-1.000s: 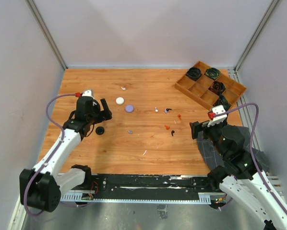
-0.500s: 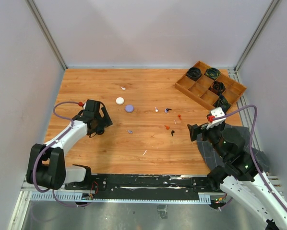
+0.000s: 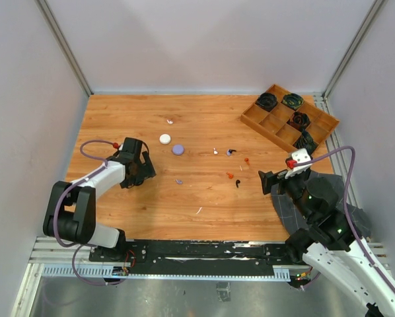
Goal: Insert the wireless bluetooth earbuds into the charging case
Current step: Move the charging case to the center of the board.
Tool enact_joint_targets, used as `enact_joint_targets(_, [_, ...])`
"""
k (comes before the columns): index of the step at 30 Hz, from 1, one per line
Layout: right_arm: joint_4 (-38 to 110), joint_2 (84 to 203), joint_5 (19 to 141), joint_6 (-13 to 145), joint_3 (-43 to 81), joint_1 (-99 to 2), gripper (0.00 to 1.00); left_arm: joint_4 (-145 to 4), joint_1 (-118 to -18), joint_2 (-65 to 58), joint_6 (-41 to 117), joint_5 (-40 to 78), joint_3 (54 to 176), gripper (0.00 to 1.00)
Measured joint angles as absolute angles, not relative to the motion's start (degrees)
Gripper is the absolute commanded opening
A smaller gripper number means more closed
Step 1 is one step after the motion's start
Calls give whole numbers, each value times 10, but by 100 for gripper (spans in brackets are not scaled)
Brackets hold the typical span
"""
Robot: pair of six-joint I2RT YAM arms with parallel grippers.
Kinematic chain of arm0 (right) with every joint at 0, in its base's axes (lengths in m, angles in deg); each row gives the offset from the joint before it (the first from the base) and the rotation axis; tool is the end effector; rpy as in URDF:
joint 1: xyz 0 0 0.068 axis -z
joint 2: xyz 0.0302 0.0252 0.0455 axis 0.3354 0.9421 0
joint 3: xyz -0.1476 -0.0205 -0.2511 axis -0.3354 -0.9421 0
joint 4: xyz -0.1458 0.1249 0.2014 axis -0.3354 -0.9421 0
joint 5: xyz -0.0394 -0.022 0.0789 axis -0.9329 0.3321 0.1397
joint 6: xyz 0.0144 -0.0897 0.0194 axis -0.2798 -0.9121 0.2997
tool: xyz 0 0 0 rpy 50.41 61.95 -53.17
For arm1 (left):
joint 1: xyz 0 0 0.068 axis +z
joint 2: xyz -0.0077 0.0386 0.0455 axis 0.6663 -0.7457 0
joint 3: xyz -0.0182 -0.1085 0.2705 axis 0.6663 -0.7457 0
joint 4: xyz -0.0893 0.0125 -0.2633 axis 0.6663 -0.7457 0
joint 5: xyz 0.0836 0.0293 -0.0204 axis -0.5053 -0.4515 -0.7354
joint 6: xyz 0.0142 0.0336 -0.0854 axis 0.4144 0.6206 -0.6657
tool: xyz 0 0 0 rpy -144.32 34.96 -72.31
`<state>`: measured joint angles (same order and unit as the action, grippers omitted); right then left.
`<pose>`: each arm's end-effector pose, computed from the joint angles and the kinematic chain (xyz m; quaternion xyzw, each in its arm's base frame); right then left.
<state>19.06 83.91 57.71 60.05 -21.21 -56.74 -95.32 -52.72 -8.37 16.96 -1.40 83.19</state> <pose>0.1340 0.0748 0.3277 -0.1438 0.7168 0.1314 0.6695 0.2818 -0.0364 0.1295 -0.2063 0.9453 0.0100 0.2526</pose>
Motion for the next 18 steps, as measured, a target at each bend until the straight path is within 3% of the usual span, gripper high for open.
enact_joint_targets(18, [201,827,572,593,-220,-578,98,-934,-597,-166,303,69,918,91])
